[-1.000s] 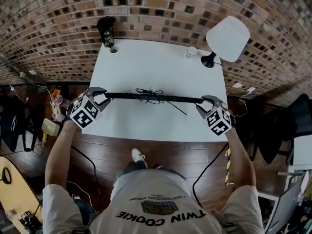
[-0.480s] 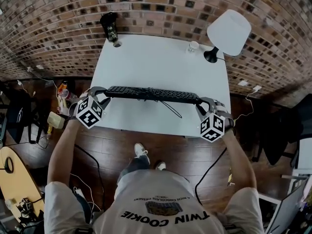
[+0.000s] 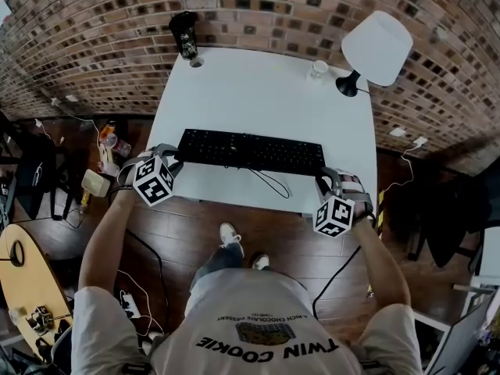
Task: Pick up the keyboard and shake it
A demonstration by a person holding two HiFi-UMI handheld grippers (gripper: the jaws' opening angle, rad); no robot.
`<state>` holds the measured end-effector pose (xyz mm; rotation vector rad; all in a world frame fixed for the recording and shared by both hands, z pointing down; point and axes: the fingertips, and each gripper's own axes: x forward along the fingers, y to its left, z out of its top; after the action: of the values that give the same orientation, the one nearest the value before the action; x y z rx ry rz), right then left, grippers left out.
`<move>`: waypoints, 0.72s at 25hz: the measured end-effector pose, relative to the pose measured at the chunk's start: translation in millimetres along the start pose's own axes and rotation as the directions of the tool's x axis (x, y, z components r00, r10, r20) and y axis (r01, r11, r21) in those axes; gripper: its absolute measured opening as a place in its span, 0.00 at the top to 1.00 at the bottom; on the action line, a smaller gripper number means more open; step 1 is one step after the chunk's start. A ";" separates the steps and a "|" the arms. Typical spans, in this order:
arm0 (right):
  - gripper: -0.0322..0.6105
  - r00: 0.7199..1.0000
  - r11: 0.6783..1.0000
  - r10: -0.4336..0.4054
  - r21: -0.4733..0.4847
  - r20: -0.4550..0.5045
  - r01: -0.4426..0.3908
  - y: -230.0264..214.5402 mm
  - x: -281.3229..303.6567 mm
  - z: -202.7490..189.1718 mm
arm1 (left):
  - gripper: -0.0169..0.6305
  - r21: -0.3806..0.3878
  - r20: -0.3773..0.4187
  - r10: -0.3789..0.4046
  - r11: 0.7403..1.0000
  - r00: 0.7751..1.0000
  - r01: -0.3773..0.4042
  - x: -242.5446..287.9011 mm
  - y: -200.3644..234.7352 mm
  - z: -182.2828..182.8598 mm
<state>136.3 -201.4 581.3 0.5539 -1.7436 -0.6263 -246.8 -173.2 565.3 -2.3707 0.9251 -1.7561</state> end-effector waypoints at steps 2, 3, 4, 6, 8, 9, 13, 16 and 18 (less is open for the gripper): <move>0.78 1.000 1.000 0.013 -0.016 -0.016 -0.013 9.4 4.6 -1.5 | 0.81 -0.008 -0.004 -0.011 1.000 1.000 0.011 4.0 -4.9 -2.9; 0.78 0.999 1.000 0.018 -0.021 -0.026 -0.019 12.8 7.3 -2.5 | 0.81 -0.005 -0.010 -0.013 1.000 1.000 0.013 6.2 -7.0 -4.1; 0.78 0.999 0.999 0.023 -0.022 -0.035 -0.024 15.2 9.6 -3.6 | 0.81 0.001 -0.017 -0.015 1.000 1.000 0.015 8.5 -9.0 -4.9; 0.78 0.998 0.999 0.038 -0.015 -0.046 -0.038 19.1 12.4 -5.3 | 0.81 0.015 -0.030 -0.019 1.000 0.999 0.019 12.5 -13.2 -6.2; 0.78 0.997 0.998 0.063 0.001 -0.049 -0.064 22.6 13.5 -6.1 | 0.81 0.022 -0.037 -0.026 0.999 0.999 0.026 15.3 -16.5 -7.7; 0.78 0.996 0.997 0.078 0.008 -0.052 -0.078 23.9 14.2 -6.4 | 0.81 0.024 -0.039 -0.031 0.999 0.999 0.032 16.5 -17.7 -8.6; 0.78 0.989 0.992 0.127 0.014 -0.068 -0.127 26.7 16.9 -6.9 | 0.81 0.043 -0.052 -0.068 0.997 0.996 0.070 20.8 -22.3 -11.7; 0.78 0.983 0.983 0.174 0.067 -0.058 -0.171 26.0 17.3 -6.5 | 0.81 0.025 -0.067 -0.097 0.995 0.993 0.099 21.7 -23.2 -11.5; 0.78 0.975 0.970 0.216 0.125 -0.045 -0.209 24.9 16.3 -5.7 | 0.81 -0.001 -0.077 -0.102 0.995 0.992 0.102 20.2 -22.1 -9.8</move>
<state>136.7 -194.1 610.7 0.4549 -1.7640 -0.3527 -242.4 -161.9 594.4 -2.4043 0.8233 -1.8962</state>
